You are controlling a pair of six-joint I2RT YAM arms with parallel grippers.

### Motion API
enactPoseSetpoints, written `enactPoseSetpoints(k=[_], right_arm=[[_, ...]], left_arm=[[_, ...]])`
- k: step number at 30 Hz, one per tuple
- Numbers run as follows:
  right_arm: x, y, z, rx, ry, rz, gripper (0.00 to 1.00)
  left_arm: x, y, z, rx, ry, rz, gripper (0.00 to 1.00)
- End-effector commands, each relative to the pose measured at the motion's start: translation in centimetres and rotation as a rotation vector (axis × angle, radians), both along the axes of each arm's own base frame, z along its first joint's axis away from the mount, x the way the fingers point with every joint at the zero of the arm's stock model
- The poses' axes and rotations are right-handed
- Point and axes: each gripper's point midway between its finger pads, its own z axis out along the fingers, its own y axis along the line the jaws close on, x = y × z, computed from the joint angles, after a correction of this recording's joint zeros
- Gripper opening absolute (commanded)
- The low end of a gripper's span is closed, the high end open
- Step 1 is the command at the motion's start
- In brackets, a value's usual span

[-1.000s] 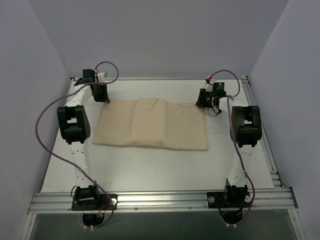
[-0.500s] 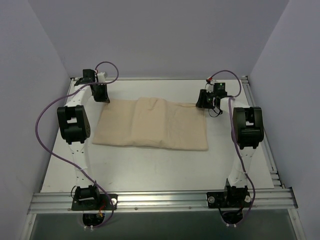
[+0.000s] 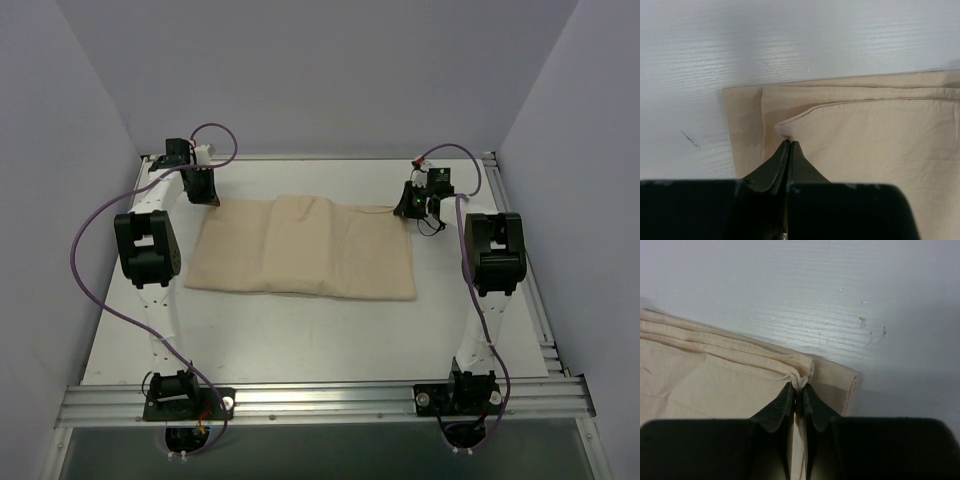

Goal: Open and lay out the surgical kit
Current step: Open the surgical kit at the center of the board.

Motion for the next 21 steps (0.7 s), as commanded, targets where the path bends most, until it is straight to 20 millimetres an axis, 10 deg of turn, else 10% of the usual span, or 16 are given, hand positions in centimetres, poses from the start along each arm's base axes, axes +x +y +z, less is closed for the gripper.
enactPoseSetpoints(k=[1,11,21], right_arm=[[0.4,1.2,1.9,0.035,-0.038,0.035,0.00],[0.7,1.5,10.4,0.092,-0.204,0.047,0.00],[-2.4,2.2,13.7,0.137,-0.228,0.093,0.00]], left_arm=[[1.0,-0.3,2.1,0.010,-0.053,-0.024,0.02],[0.8,-0.4,6.6,-0.033,-0.119,-0.046,0.02],[-1.1,-0.2,9.9,-0.089,-0.156,-0.073,0.02]])
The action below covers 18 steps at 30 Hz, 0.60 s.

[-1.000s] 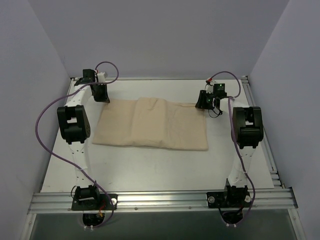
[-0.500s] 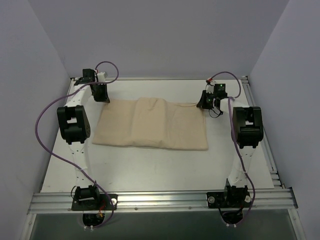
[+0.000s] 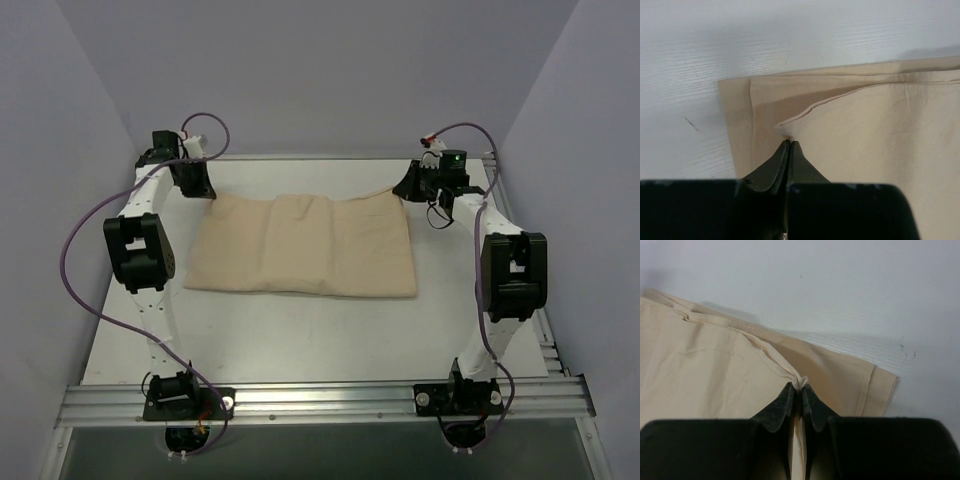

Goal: Open and lay out the surgical kit
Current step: Open the surgical kit at the center of the board.

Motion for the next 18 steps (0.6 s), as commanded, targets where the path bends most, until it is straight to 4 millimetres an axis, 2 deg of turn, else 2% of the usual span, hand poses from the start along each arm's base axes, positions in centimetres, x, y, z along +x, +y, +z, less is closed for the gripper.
enactPoseSetpoints(k=[1,2,4,5,6,7,8,10,11,14,17,18], right_arm=[[-1.6,0.1,2.7,0.030,-0.041,0.022,0.00],[-2.1,0.2,3.5,0.039,-0.050,0.028,0.00],[-3.2,0.2,3.2,0.051,-0.021,0.022,0.00],[-3.8,0.3,3.9,0.053,-0.028,0.026,0.00],[-4.4,0.4,3.9,0.062,-0.017,0.027,0.00],[-5.2,0.4,3.4,0.065,0.004,0.028,0.00],[-5.9,0.4,4.2,0.067,-0.008,0.029,0.00],[-7.2,0.4,4.3,0.067,0.008,0.025,0.00],[-8.1,0.3,4.7,0.070,0.006,0.021,0.00],[-10.3,0.2,4.7,0.070,0.036,0.003,0.00],[-13.0,0.0,4.0,0.054,0.092,-0.021,0.00],[-14.6,-0.1,2.4,0.040,0.153,-0.034,0.00]], left_arm=[[-0.5,-0.2,6.7,-0.020,-0.140,-0.046,0.02],[-0.8,-0.3,7.6,-0.019,-0.156,-0.053,0.02],[-1.6,-0.5,7.5,-0.023,-0.155,-0.077,0.02],[-2.0,-0.7,8.3,-0.030,-0.169,-0.089,0.02],[-2.5,-0.9,8.0,-0.033,-0.159,-0.099,0.02],[-2.9,-1.0,8.7,-0.037,-0.173,-0.109,0.02],[-3.4,-1.3,9.0,-0.054,-0.177,-0.127,0.02],[-4.3,-1.5,8.8,-0.063,-0.173,-0.148,0.02],[-4.8,-1.7,9.5,-0.066,-0.191,-0.163,0.02],[-6.5,-2.1,10.0,-0.077,-0.191,-0.194,0.02],[-9.1,-2.4,10.6,-0.107,-0.186,-0.242,0.02],[-10.3,-2.1,10.7,-0.129,-0.177,-0.260,0.02]])
